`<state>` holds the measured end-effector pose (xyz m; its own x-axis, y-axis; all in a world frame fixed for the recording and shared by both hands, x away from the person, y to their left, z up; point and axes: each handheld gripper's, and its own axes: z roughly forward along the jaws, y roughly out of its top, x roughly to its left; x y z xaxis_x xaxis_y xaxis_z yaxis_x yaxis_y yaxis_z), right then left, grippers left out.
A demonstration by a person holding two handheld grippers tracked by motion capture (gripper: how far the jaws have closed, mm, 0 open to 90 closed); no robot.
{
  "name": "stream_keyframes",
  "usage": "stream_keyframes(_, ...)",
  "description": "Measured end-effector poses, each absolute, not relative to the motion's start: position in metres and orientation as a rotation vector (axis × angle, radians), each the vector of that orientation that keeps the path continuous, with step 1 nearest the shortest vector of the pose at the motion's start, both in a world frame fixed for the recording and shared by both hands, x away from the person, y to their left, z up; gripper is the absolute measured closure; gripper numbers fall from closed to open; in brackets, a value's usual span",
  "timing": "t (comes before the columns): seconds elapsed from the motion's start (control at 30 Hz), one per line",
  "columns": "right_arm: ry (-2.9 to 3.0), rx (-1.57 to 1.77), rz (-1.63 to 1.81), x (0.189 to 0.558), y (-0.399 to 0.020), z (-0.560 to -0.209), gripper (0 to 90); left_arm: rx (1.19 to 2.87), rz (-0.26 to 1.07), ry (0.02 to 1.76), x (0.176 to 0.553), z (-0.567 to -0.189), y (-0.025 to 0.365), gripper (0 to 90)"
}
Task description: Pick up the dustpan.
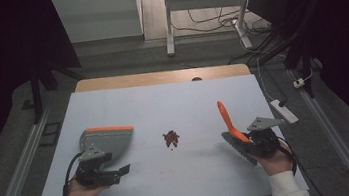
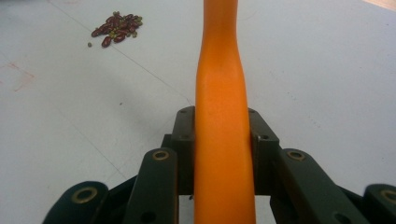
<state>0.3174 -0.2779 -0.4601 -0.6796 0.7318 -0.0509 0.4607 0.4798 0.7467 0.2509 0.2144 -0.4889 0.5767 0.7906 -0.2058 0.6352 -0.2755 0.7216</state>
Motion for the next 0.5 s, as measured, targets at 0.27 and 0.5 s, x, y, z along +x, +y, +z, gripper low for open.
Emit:
stream_keyframes(0.27, 2.356, 0.991, 1.032, 0.3175, -0.2787, -0.4594, 70.3, 2.017, 0.239, 1.139, 0.2518, -0.4885, 0.2138, 17.2)
stream_keyframes(0.5, 2.347, 0.982, 1.055, 0.3188, -0.2794, -0.4583, 70.3, 2.030, 0.230, 1.133, 0.2553, -0.4885, 0.2106, 17.1)
